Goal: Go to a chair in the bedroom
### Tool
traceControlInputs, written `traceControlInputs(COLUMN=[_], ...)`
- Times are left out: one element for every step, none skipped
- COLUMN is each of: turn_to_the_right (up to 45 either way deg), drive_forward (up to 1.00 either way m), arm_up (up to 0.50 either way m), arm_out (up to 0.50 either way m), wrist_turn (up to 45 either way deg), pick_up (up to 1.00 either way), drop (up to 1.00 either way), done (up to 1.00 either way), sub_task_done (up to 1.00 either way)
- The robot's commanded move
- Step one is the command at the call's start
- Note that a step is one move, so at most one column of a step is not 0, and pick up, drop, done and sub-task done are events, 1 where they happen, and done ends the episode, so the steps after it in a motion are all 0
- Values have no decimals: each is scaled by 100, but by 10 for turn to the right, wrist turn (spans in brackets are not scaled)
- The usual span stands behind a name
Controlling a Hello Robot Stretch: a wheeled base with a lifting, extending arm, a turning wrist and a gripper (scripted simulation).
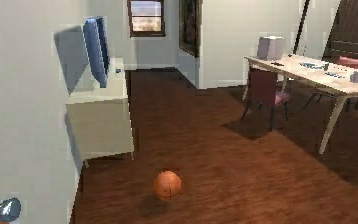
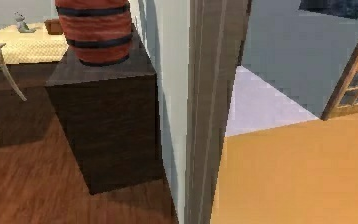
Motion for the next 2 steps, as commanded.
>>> traceControlInputs(turn_to_the_right=[0,210], drive_forward=[5,0], arm_up=[0,0], arm_out=[0,0], wrist_turn=[0,0], pick_up=[0,0], drop=[0,0], done=[0,0], sub_task_done=[0,0])
